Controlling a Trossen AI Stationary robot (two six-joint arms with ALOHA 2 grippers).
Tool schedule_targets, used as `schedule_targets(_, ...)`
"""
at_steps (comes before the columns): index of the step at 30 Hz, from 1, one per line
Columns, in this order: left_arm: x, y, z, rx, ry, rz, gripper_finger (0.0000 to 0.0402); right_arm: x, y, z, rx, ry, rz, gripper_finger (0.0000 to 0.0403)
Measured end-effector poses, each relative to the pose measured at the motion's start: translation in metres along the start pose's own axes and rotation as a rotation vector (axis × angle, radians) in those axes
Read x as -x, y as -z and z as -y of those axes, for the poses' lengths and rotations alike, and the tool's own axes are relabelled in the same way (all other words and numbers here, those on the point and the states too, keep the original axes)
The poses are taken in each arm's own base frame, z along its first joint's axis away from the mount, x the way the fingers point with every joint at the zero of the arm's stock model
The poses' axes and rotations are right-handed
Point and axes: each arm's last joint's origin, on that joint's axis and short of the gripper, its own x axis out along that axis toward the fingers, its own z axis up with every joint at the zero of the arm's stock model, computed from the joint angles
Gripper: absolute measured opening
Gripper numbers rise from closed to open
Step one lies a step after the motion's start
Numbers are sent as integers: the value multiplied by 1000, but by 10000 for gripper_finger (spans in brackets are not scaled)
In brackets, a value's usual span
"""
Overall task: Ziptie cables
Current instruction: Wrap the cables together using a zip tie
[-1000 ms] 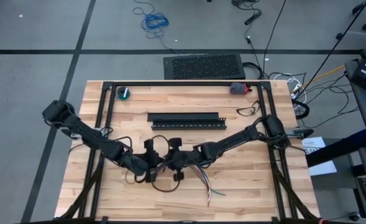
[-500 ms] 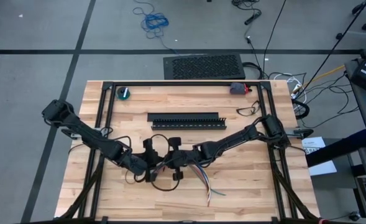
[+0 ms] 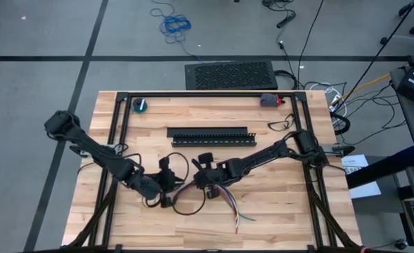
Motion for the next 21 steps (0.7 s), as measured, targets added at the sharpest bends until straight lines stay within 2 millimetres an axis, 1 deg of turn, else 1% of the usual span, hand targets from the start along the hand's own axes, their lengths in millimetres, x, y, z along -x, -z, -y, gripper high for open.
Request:
schedule_targets(3, 5, 4, -2, 30, -7, -37, 69, 8, -3, 4, -7, 4, -6, 1)
schedule_targets(5, 9, 6, -1, 66, -7, -56, 79, 7, 2, 2, 8, 1, -47, 1)
schedule_targets(7, 9, 11, 2, 87, 2, -86, 84, 8, 3, 0, 20, 9, -55, 1)
schedule_targets(8, 7, 13, 3, 94, 8, -101, 85, 12, 0, 1, 18, 13, -41, 1)
schedule_targets(11, 0, 20, 9, 92, 8, -128, 86, 24, -6, 0, 17, 13, -6, 1)
schedule_targets(13, -5, 24, 12, 94, 3, -140, 87, 26, -5, -2, 24, 18, -21, 1)
schedule_targets(17, -18, 30, 19, 68, 7, -139, 87, 34, -6, -4, 3, 98, -21, 1)
schedule_targets(18, -22, 32, 21, 61, 6, -141, 87, 35, -6, -6, -5, 114, -14, 1)
schedule_targets(21, -32, 40, 23, 39, -13, -176, 87, 35, 3, -11, -20, 177, -22, 0)
